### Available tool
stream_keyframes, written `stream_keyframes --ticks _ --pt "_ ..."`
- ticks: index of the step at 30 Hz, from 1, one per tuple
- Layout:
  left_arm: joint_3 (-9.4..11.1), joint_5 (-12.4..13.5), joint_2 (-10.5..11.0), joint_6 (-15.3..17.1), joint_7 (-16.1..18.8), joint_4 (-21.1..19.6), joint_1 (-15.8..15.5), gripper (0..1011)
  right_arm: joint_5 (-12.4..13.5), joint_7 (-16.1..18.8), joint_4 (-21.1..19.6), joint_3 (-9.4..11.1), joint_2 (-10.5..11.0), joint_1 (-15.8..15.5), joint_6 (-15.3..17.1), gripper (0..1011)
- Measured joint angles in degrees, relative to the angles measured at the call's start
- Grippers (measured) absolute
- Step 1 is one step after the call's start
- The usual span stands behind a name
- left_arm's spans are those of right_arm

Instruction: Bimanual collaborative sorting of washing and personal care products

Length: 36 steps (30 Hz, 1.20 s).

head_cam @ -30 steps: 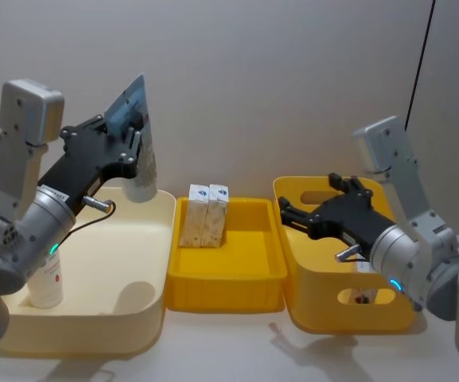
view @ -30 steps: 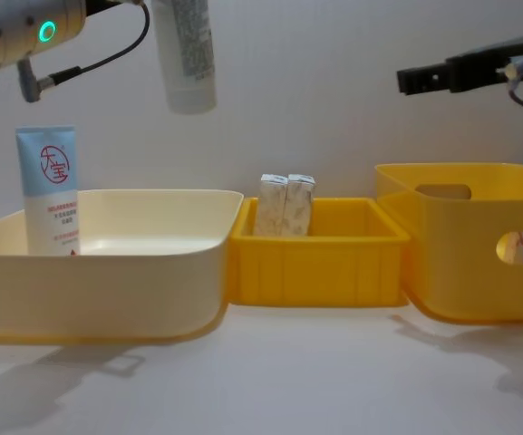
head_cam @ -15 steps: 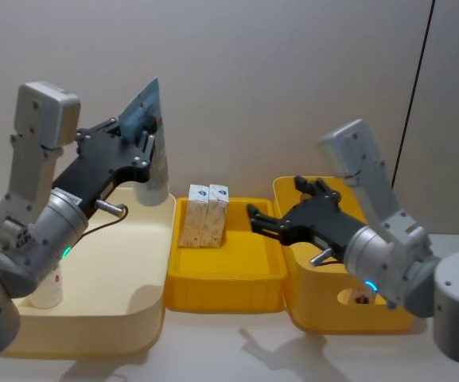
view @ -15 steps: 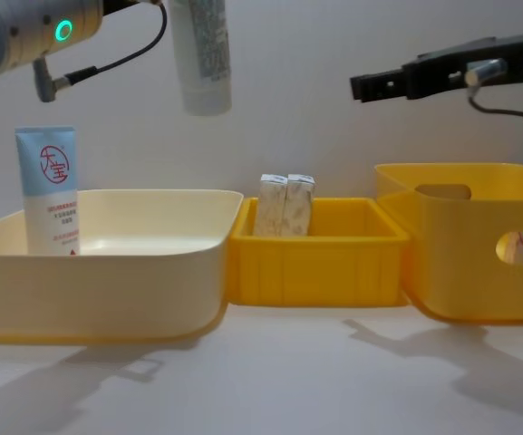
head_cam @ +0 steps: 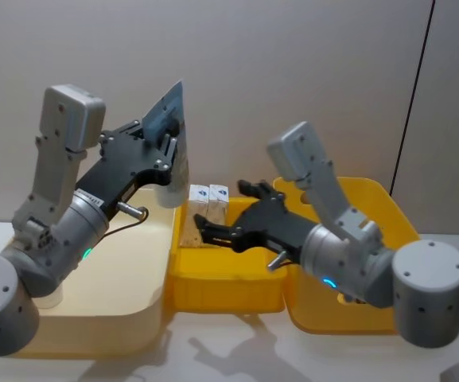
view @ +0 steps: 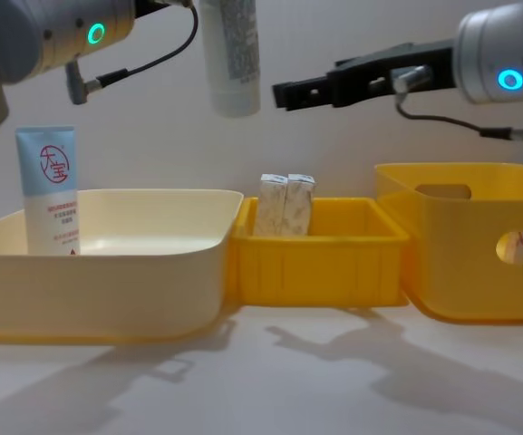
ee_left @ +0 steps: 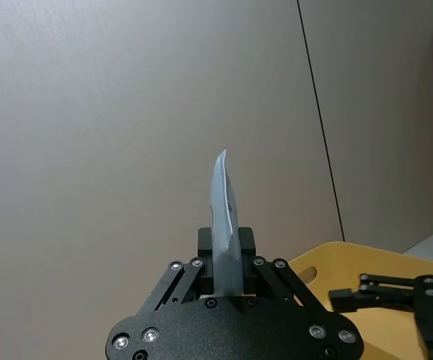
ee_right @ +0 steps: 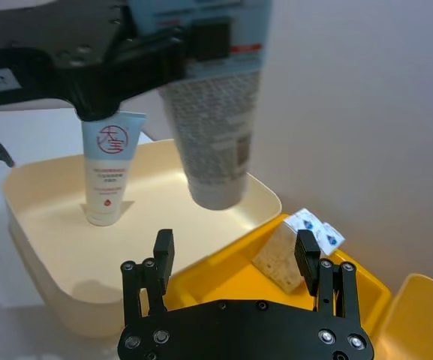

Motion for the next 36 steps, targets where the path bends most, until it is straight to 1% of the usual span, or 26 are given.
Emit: stream_keyframes --ticks 4,8,11,20,28,36 --pt "0.2 0.1 -0.4 -0.3 -0.5 0.4 -0.2 190 0.2 1.0 1.4 -1.2 -0.5 1.2 -0.9 1001" --pt "0.2 0.2 -0.5 -0.3 -0.7 0.5 -0.2 191 0.1 0.9 2.0 -2.0 -0.8 1.8 -1.4 1001" --pt "0.2 0.3 -0.6 -0.4 -0.8 0.5 0.0 190 -0.2 0.4 2.1 -2.3 -1.1 2.0 -1.6 1001" --pt "0.1 0.3 -0.7 -0.3 -1.1 0.1 0.6 191 -1.8 -3.2 1.4 -3.2 -1.7 2.0 -2.3 1001" --pt "0.2 -0.2 -0.7 -0.3 -1.5 -0.1 0.9 190 -2.3 -4.6 1.2 -3.8 -2.3 2.2 -2.5 1001" --pt "0.4 -0.7 -0.7 -0.8 -1.8 -0.7 1.3 190 -2.3 -5.7 2.6 -4.5 -3.3 3.2 -2.6 1001"
